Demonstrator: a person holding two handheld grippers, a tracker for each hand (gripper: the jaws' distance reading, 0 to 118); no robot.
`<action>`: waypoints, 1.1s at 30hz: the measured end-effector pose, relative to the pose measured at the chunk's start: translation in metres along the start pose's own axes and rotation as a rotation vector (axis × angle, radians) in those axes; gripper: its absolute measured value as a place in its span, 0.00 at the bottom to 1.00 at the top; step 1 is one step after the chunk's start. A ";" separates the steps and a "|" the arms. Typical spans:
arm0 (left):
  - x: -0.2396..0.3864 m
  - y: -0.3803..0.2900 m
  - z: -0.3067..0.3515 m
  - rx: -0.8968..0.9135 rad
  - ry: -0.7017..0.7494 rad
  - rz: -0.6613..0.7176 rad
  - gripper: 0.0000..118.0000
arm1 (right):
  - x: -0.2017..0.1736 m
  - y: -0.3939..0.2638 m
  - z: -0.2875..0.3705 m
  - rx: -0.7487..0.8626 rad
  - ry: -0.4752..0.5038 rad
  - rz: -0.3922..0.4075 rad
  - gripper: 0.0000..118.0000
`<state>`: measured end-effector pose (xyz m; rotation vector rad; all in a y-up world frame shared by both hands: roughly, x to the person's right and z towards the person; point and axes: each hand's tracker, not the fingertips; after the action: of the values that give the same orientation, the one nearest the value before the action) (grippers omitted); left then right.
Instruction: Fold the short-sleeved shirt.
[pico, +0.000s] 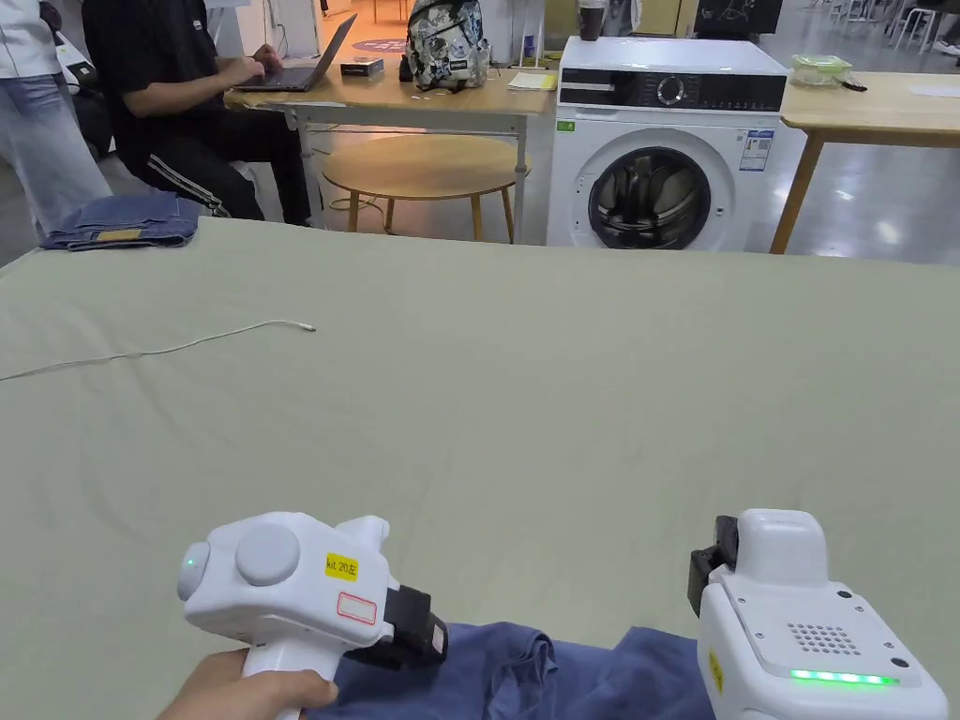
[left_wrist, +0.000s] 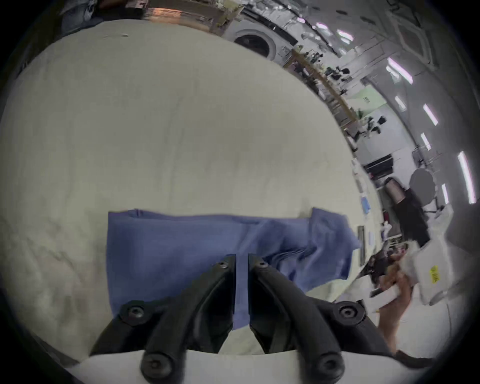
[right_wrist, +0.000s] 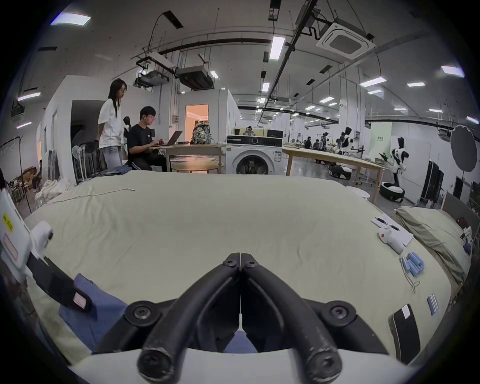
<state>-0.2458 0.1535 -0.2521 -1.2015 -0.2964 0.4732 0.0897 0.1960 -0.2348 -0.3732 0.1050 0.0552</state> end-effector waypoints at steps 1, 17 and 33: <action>0.000 -0.003 -0.008 -0.024 0.019 -0.014 0.04 | 0.000 -0.001 0.000 -0.002 -0.001 0.000 0.00; 0.031 -0.030 -0.089 -0.109 -0.286 0.024 0.03 | 0.005 -0.009 -0.002 -0.025 -0.006 -0.005 0.00; -0.011 -0.022 0.016 0.105 -0.308 0.021 0.50 | 0.004 -0.004 -0.002 -0.001 -0.001 -0.010 0.00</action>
<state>-0.2586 0.1552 -0.2256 -1.0289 -0.5168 0.6858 0.0936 0.1916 -0.2354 -0.3751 0.1026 0.0460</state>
